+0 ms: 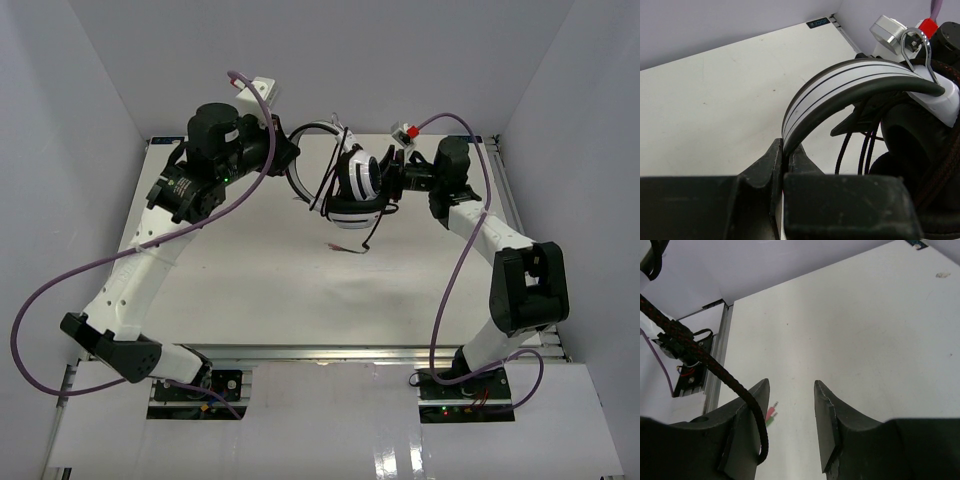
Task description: Wrap the headphones
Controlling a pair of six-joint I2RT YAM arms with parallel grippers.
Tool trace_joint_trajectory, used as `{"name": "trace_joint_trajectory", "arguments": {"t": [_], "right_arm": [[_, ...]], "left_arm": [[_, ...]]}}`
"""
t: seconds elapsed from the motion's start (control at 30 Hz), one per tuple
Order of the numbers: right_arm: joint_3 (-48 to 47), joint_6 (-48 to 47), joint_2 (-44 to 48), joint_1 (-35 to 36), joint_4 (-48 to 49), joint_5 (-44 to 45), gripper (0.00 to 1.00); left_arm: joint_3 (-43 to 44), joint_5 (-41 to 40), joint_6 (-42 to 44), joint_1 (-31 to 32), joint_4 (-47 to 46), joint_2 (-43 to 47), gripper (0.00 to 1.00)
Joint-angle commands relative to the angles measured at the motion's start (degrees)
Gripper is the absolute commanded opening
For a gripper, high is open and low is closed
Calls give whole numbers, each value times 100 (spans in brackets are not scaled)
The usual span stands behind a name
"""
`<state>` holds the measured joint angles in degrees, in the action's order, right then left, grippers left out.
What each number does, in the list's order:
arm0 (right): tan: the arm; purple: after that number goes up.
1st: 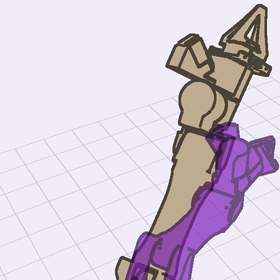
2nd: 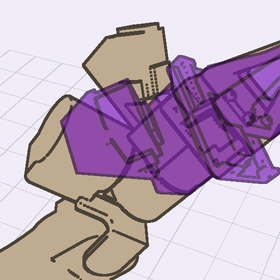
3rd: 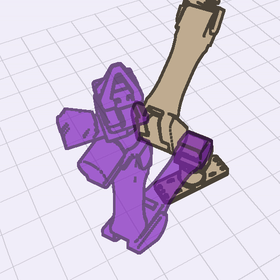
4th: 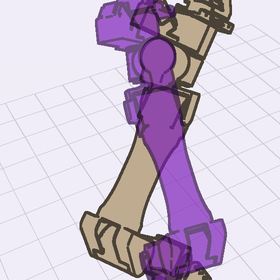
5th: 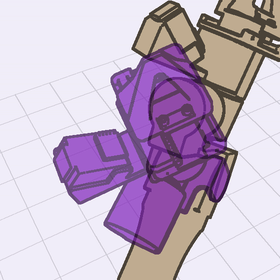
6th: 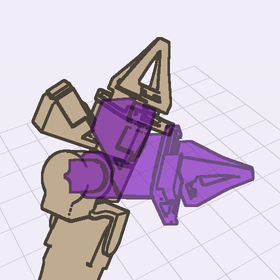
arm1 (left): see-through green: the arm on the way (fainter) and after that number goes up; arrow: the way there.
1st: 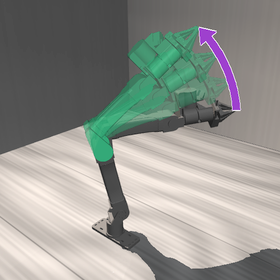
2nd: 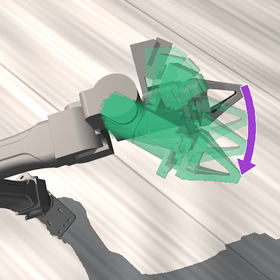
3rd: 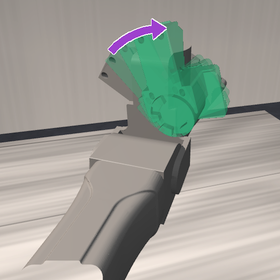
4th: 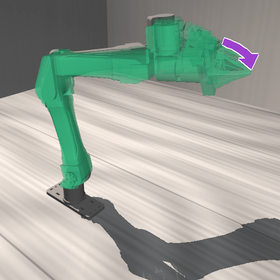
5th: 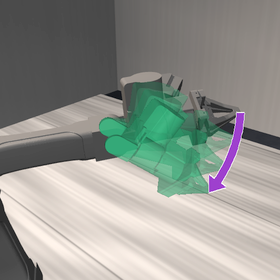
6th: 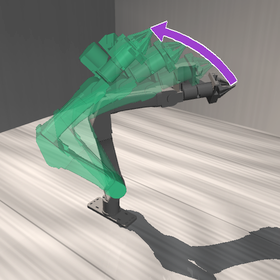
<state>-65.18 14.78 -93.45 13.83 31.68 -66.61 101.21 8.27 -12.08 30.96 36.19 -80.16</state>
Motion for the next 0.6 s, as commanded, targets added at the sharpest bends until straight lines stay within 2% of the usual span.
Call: {"name": "trace_joint_trajectory", "arguments": {"t": [0.0,0.13,0.3,0.37,0.5,0.57], "right_arm": [[-162,671,-305,-280,493,-602,48],[-153,1585,-402,-276,1591,-1056,48],[-331,1238,-360,-274,1232,-1250,45],[-461,854,-325,-267,732,-1181,44],[-1137,-1579,-270,-162,-2246,-618,42],[-1375,-2230,-267,-59,-3024,-327,40]], "left_arm": [[48,-295,157,55,-702,585,0],[-415,-633,573,114,-629,677,0],[-598,-1389,1280,310,-478,638,0],[-645,-1623,1540,383,-464,628,0],[-687,-1786,1750,485,-450,611,0],[-722,-1788,1814,520,-444,622,0]]}}
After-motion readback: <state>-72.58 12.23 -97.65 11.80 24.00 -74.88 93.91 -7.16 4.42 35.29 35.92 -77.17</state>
